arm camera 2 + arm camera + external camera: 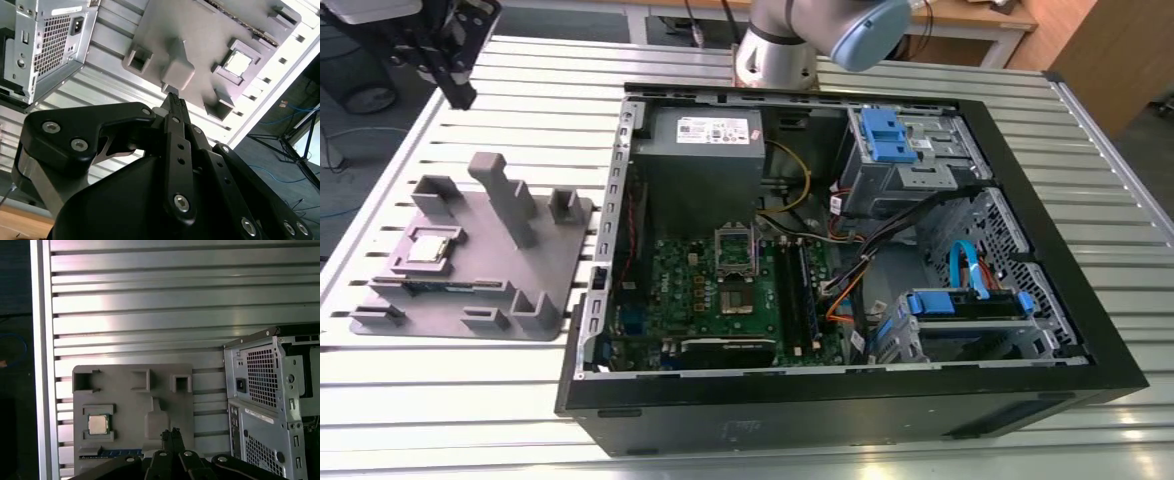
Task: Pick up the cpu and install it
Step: 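Reach for the cpu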
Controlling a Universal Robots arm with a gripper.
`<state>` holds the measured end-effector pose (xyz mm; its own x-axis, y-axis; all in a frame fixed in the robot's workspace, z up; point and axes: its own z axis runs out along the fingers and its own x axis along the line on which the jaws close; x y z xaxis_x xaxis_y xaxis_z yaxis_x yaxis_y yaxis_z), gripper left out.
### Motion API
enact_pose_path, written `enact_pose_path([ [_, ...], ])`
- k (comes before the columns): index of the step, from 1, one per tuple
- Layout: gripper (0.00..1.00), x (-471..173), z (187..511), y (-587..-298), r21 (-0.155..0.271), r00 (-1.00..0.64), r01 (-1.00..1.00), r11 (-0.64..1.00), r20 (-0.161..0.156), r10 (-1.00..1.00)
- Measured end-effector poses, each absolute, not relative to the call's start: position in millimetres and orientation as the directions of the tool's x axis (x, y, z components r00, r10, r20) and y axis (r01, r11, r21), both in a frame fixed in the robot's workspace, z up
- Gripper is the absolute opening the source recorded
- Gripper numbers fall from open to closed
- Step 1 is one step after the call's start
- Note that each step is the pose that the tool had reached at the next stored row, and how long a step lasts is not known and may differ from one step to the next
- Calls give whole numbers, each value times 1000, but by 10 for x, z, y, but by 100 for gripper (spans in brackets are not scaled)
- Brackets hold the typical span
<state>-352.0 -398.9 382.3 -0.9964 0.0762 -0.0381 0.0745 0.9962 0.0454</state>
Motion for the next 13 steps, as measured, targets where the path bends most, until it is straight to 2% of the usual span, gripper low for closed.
enact_pose_path([
  [13,11,-3922,3790,-3990,45,-996,74,996,-38,76],
])
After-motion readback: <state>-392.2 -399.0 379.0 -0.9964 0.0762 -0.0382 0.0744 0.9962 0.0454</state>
